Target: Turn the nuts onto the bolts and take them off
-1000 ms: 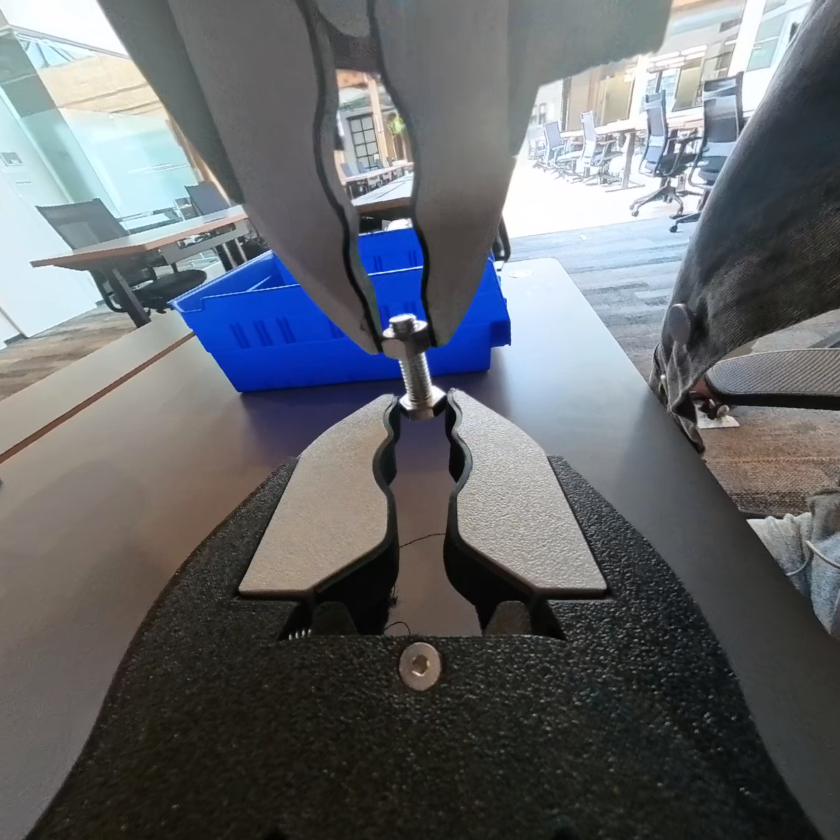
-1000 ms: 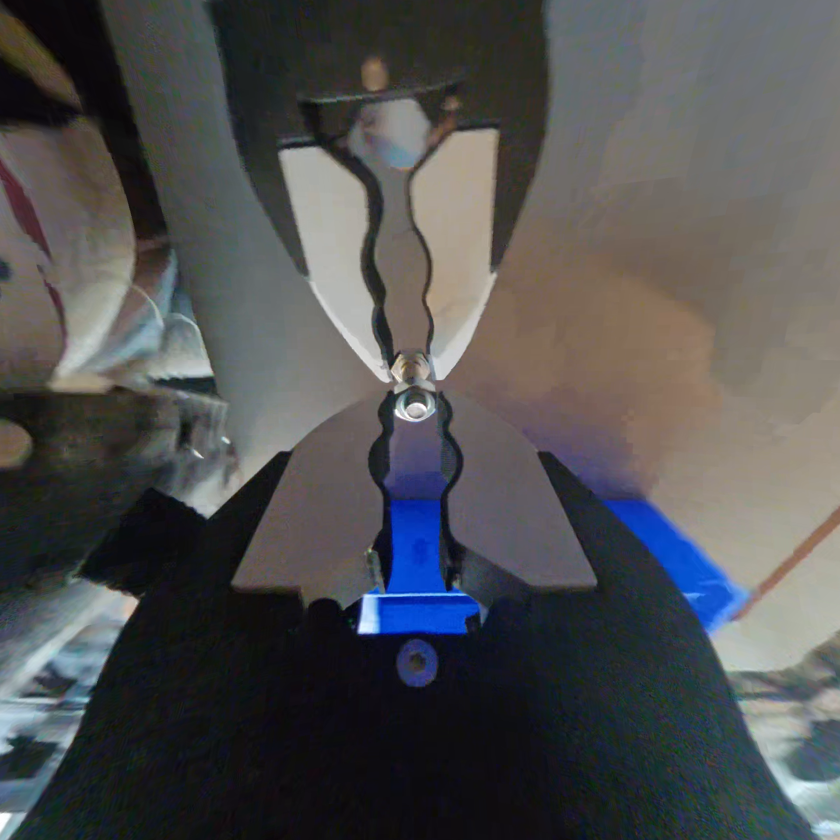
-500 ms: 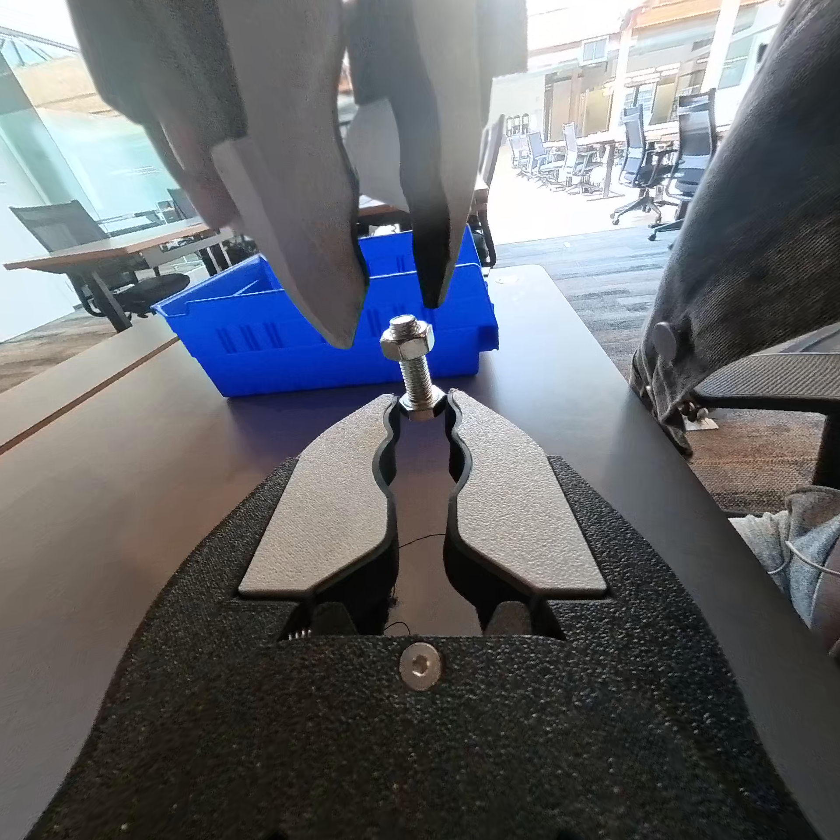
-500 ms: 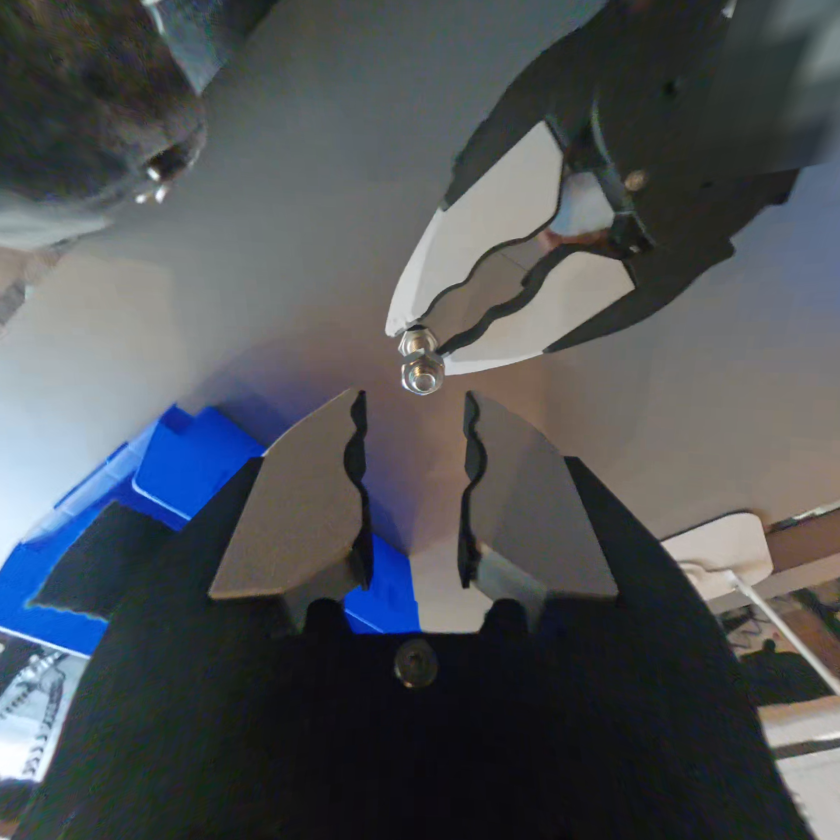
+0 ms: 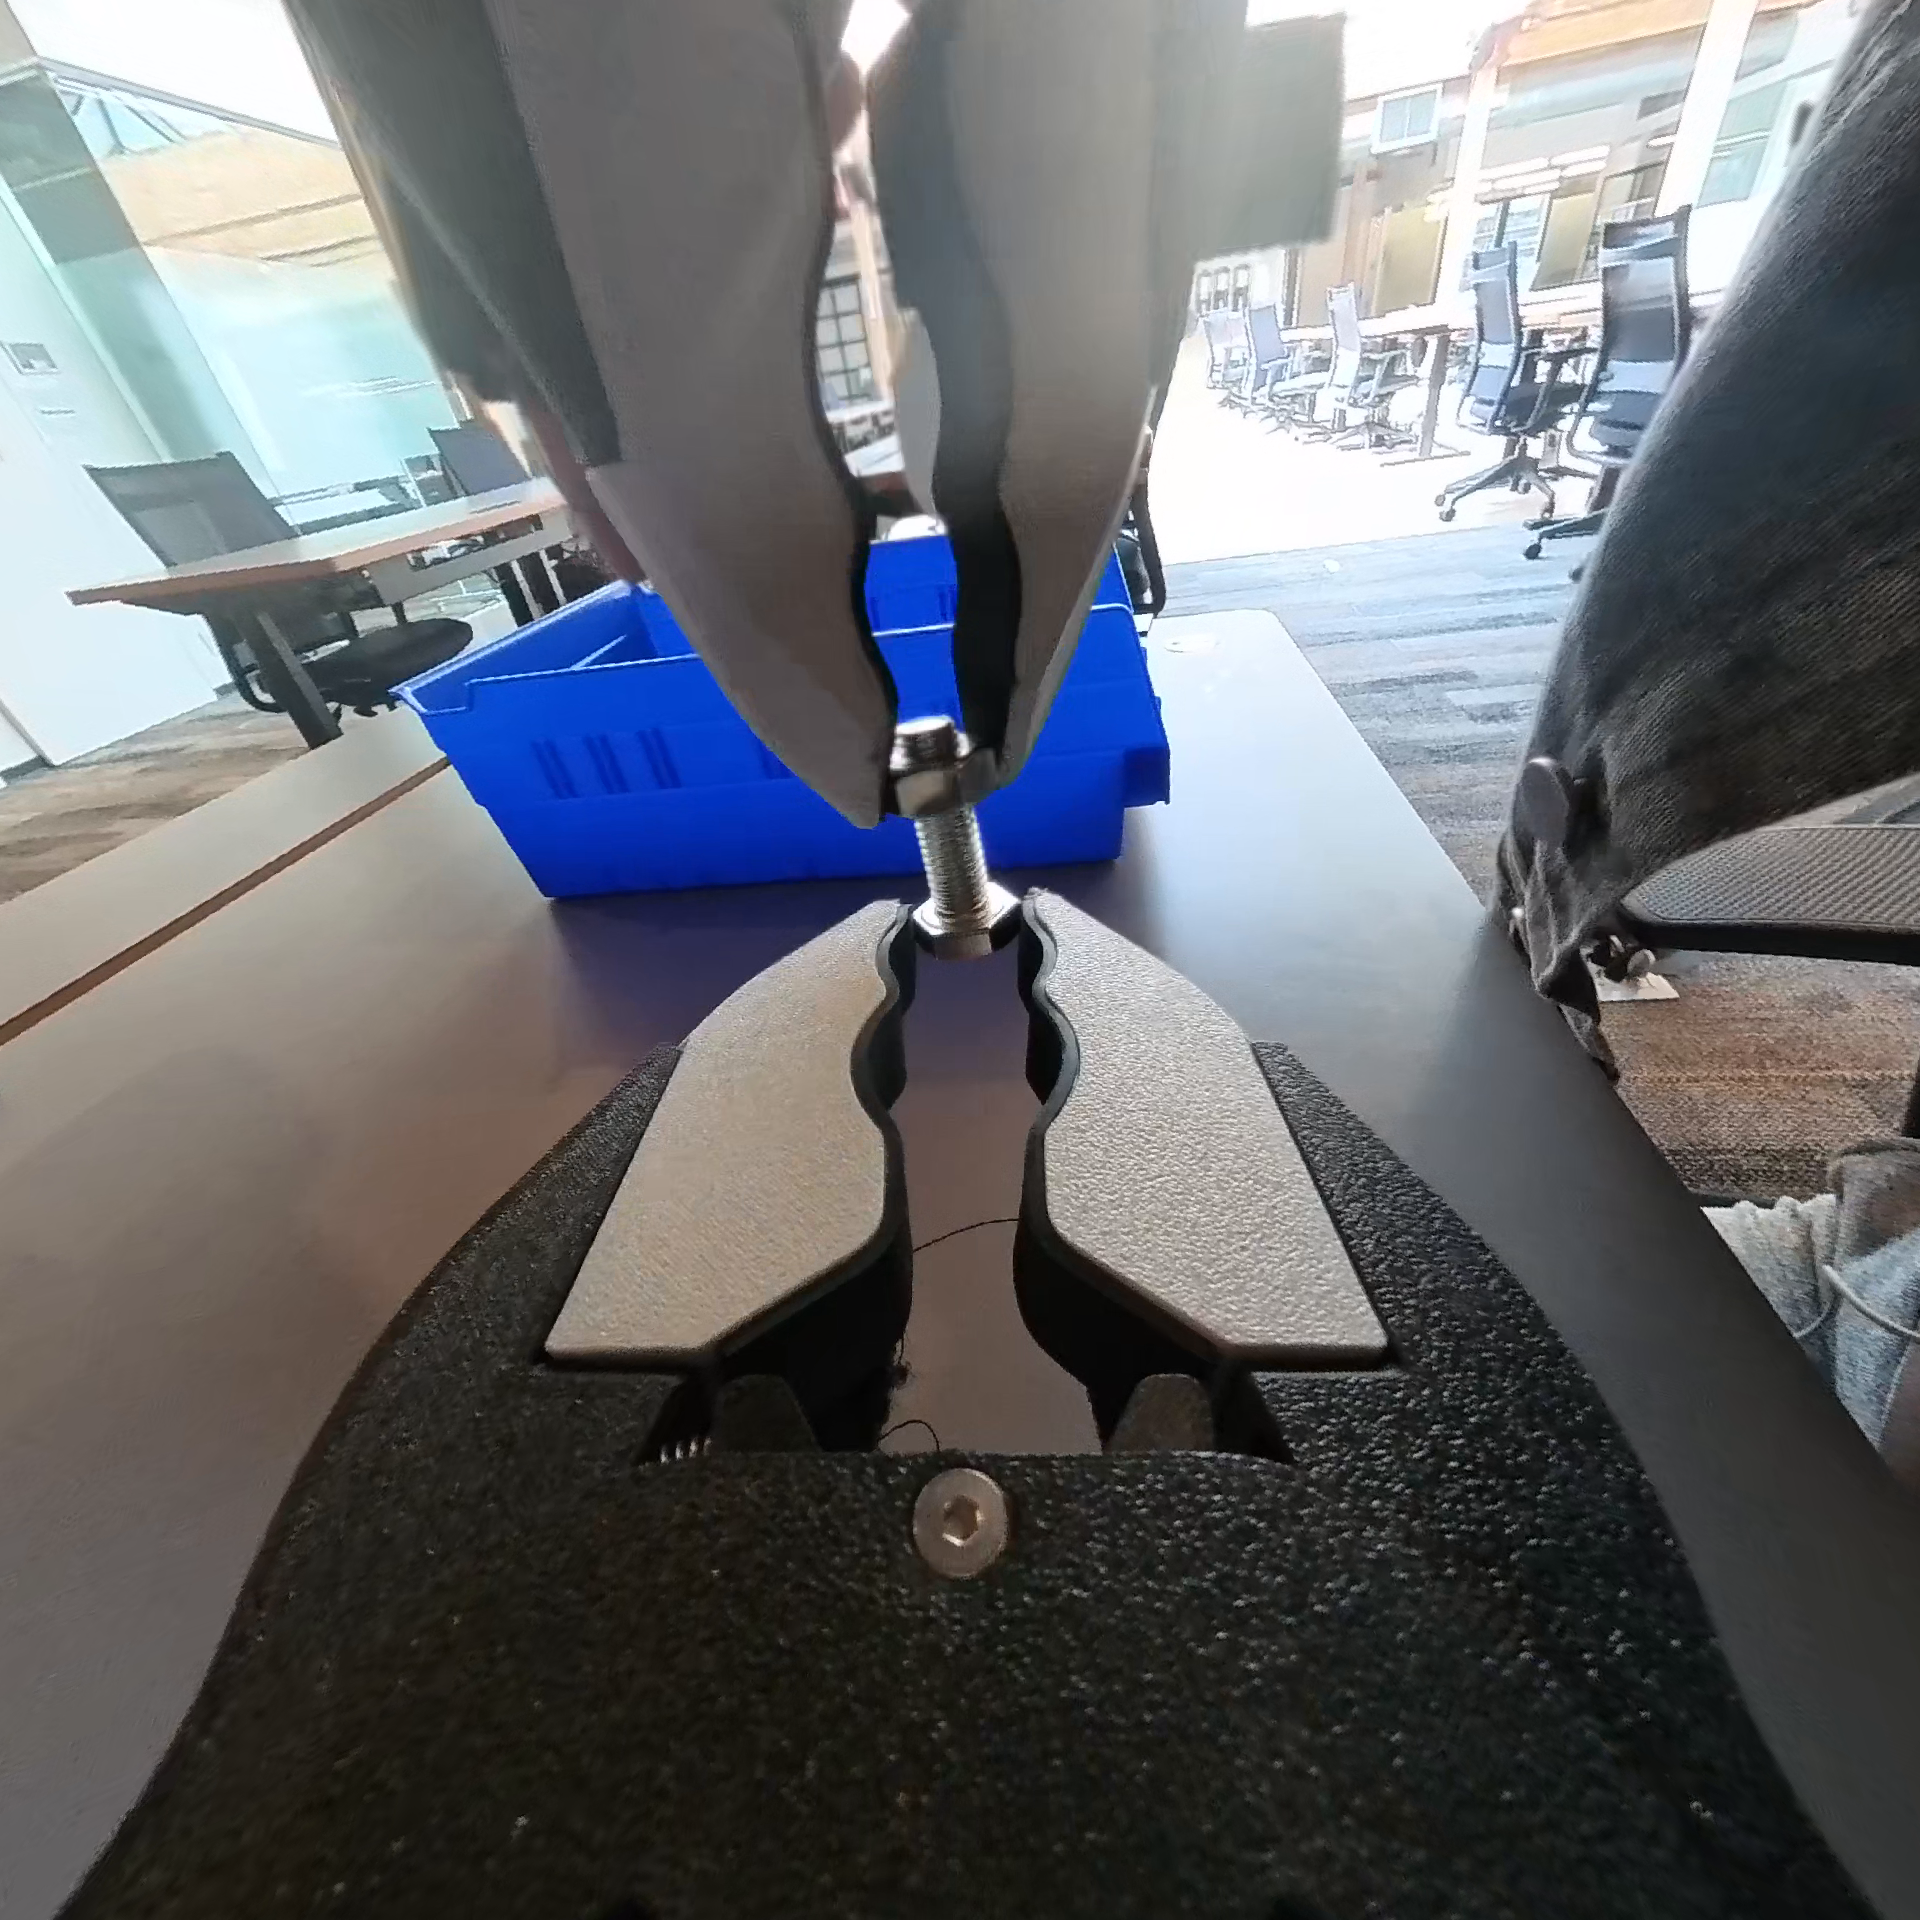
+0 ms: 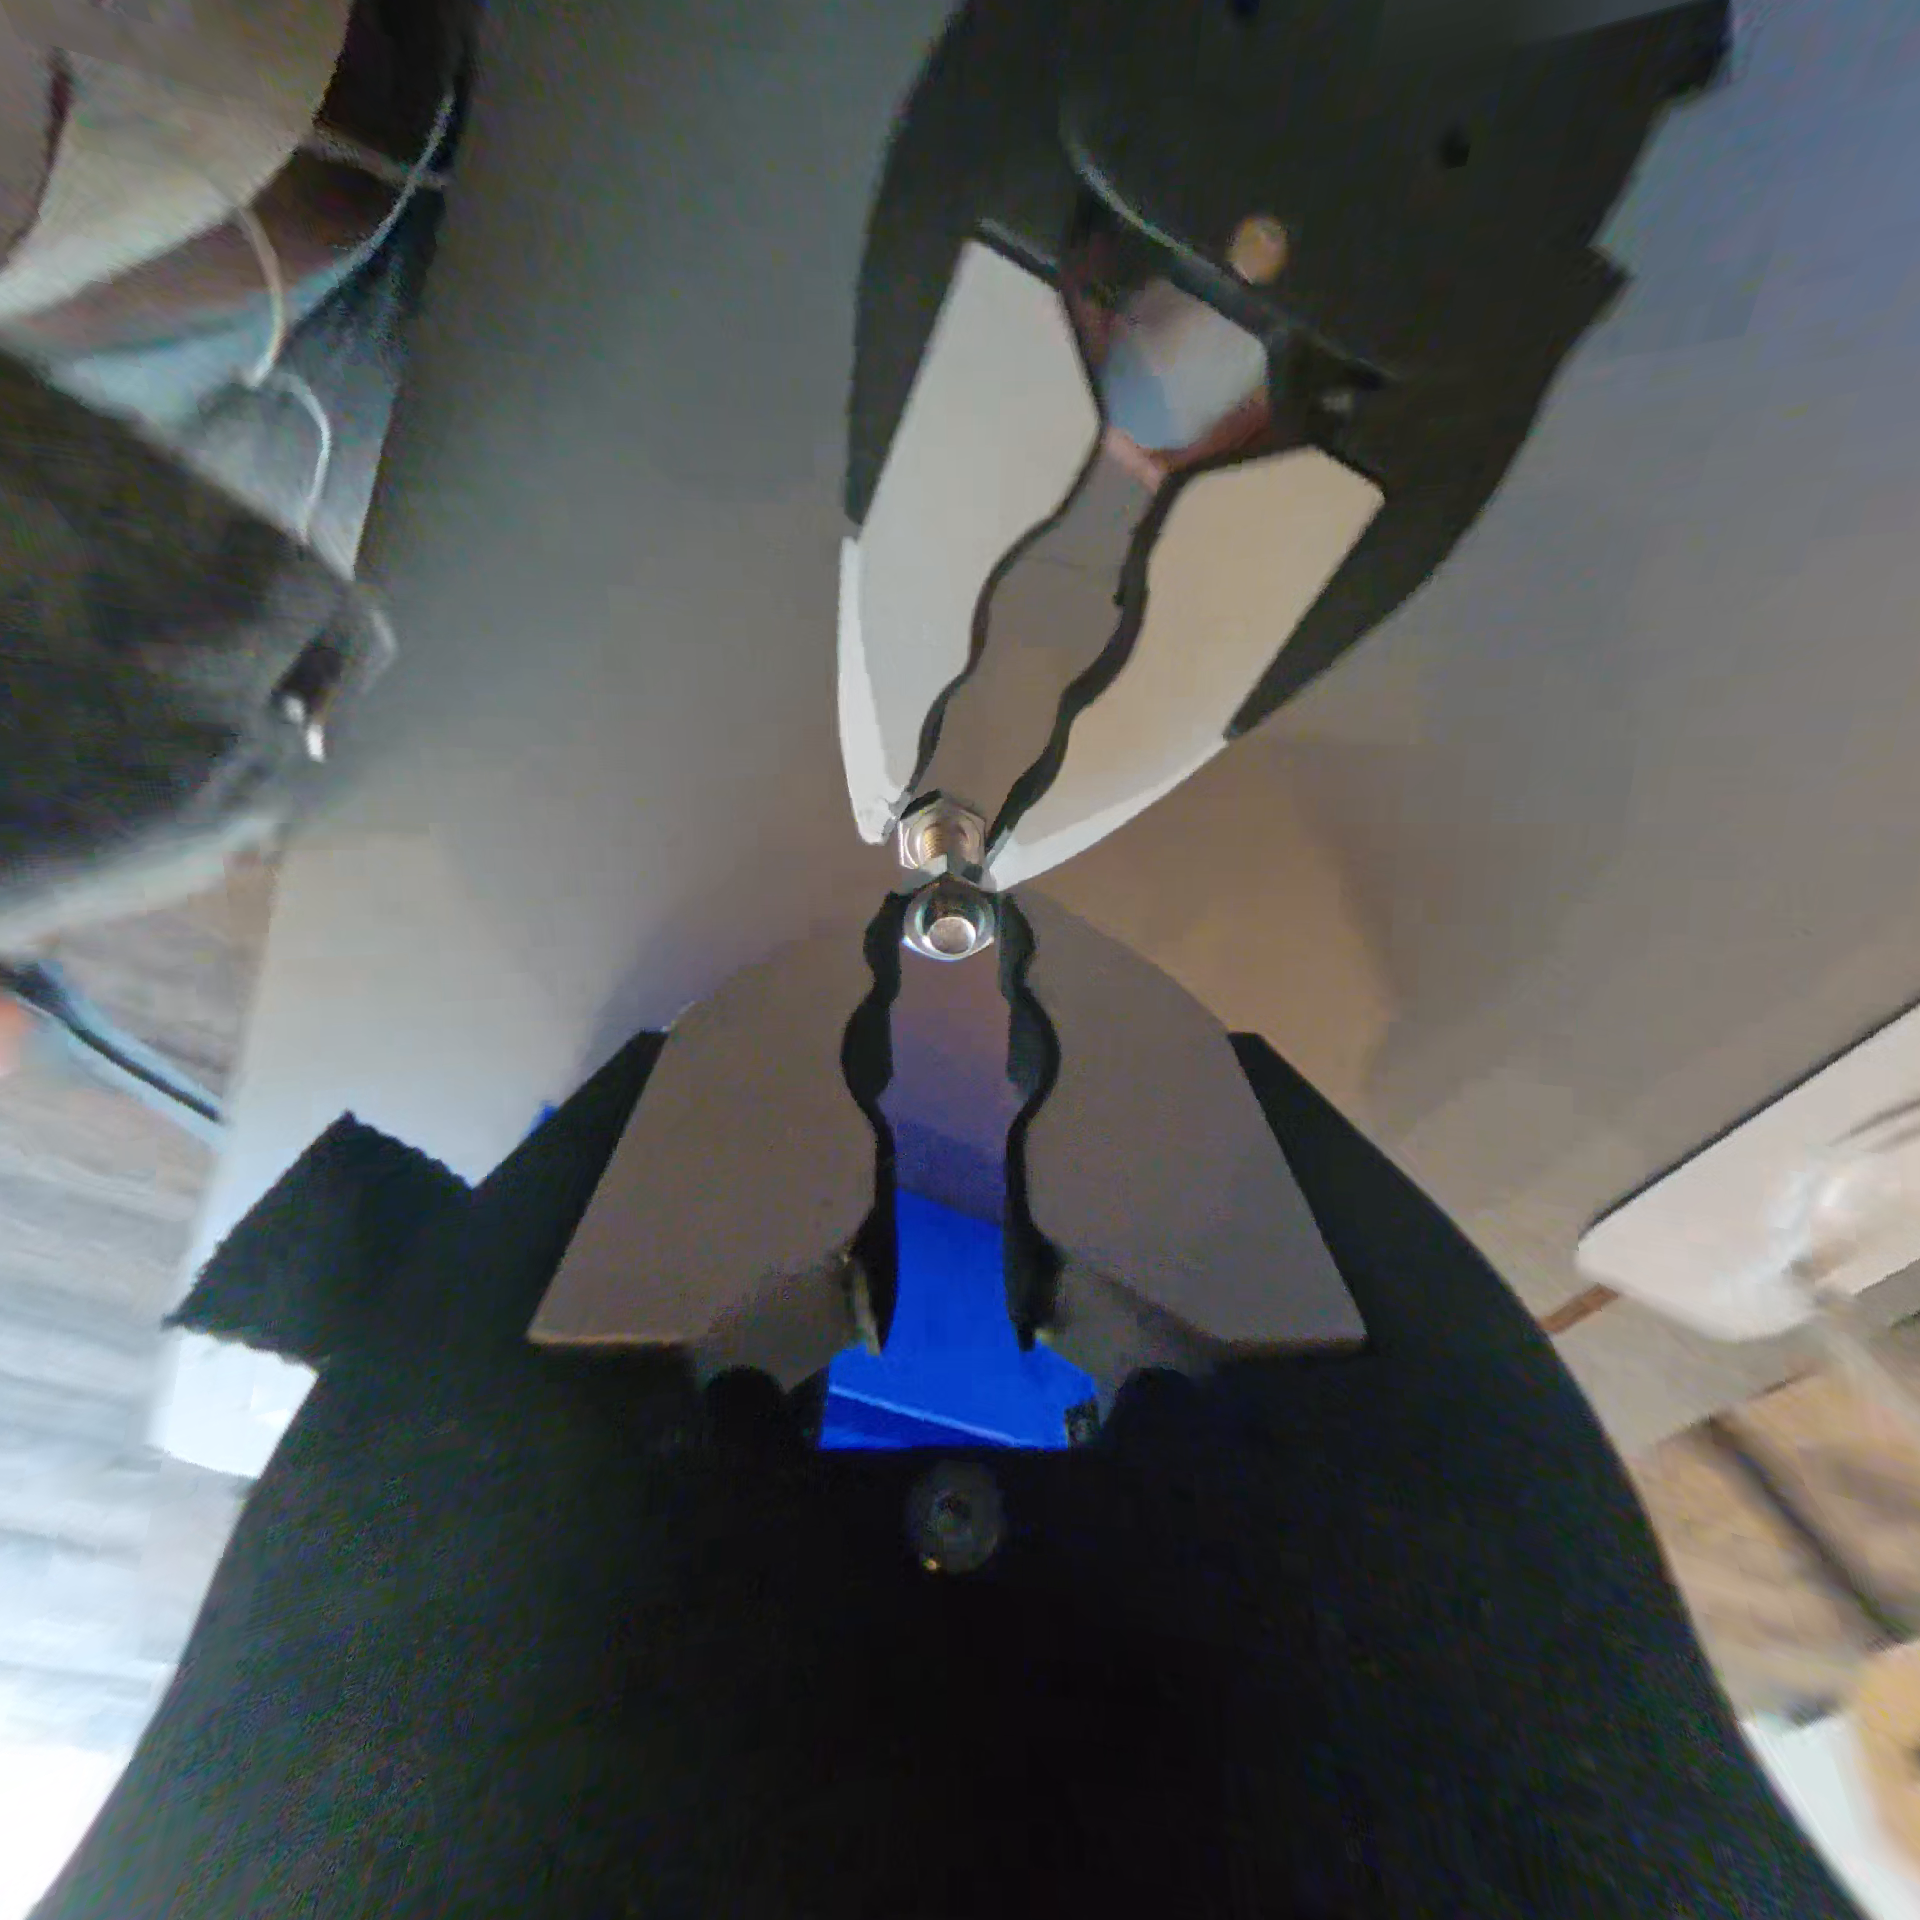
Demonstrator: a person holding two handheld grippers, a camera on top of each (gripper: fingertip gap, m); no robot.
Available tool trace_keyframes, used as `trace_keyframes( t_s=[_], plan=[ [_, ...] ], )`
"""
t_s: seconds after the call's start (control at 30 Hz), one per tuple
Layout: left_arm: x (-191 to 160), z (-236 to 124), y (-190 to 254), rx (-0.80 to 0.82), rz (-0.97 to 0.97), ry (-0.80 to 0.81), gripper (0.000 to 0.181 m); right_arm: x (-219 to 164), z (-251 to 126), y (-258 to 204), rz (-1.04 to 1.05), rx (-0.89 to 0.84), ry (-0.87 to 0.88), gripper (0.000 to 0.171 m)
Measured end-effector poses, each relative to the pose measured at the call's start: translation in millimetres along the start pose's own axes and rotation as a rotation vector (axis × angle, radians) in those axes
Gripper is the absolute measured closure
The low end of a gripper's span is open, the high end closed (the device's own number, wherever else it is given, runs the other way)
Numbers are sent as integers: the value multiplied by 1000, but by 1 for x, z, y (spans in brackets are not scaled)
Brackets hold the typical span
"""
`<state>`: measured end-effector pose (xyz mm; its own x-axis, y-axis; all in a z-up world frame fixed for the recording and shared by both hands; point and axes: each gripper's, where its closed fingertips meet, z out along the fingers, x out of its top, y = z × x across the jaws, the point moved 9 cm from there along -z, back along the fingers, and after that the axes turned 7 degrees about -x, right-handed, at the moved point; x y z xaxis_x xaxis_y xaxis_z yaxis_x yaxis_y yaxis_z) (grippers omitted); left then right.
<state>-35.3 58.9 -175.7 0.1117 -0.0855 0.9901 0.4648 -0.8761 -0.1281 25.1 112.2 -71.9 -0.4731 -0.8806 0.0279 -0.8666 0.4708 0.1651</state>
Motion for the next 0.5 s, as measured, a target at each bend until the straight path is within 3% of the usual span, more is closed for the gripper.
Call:
trace_keyframes(
  t_s=[0.17,0.23,0.27,0.33,0.5],
  plan=[
    [-1,1,0,15,12,-18,163,1,0,-4,551,-2,-108,154],
    [-1,2,1,4,18,-21,163,1,1,-5,652,14,-122,149],
    [-1,2,1,3,14,-16,163,1,1,-5,650,14,-128,139],
    [0,2,1,0,5,-14,163,0,-1,-3,531,6,-106,128],
    [0,2,2,-12,9,-15,163,-1,-9,-4,-119,-49,-20,129]
  ],
)
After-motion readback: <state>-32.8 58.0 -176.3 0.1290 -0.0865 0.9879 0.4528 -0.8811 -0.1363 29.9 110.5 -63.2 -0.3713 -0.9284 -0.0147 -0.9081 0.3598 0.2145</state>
